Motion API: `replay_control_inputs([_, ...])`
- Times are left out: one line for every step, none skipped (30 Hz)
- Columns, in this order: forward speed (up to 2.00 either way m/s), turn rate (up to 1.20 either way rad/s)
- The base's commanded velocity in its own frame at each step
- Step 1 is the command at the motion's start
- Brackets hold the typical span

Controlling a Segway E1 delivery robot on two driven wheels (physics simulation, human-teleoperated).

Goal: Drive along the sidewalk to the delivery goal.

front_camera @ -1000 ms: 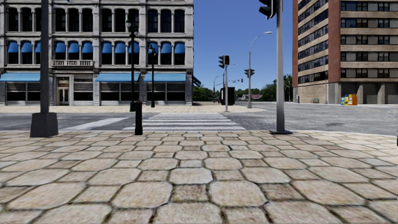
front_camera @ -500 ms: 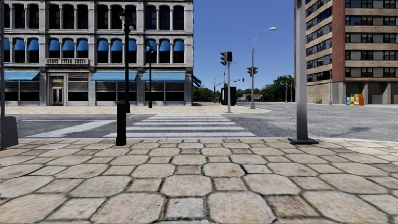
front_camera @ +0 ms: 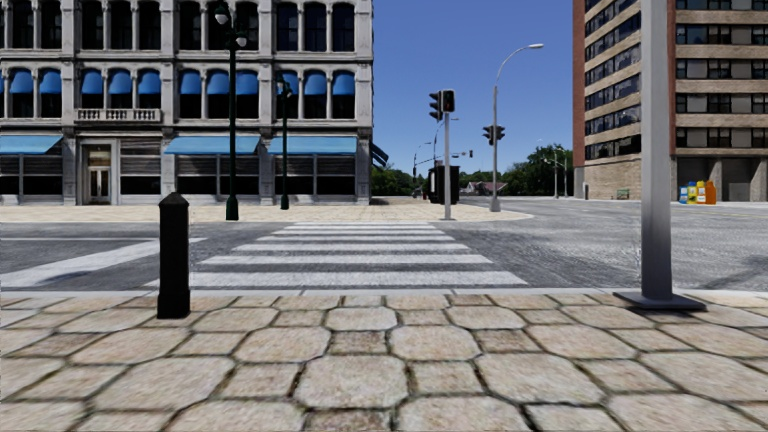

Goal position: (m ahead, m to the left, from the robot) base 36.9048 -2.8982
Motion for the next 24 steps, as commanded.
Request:
replay_control_inputs([2.00, 0.00])
replay_control_inputs([2.00, 0.00])
replay_control_inputs([2.00, 0.00])
replay_control_inputs([2.00, 0.00])
replay_control_inputs([2.00, 0.00])
replay_control_inputs([2.00, 0.00])
replay_control_inputs([2.00, 0.00])
replay_control_inputs([2.00, 0.00])
replay_control_inputs([2.00, 0.00])
replay_control_inputs([2.00, 0.00])
replay_control_inputs([1.98, 0.00])
replay_control_inputs([1.94, 0.00])
replay_control_inputs([1.87, 0.00])
replay_control_inputs([1.86, 0.00])
replay_control_inputs([1.86, 0.00])
replay_control_inputs([1.86, 0.00])
replay_control_inputs([1.86, 0.00])
replay_control_inputs([1.86, 0.00])
replay_control_inputs([1.86, 0.00])
replay_control_inputs([1.86, 0.00])
replay_control_inputs([1.86, 0.00])
replay_control_inputs([1.86, 0.00])
replay_control_inputs([1.86, 0.00])
replay_control_inputs([1.86, 0.00])
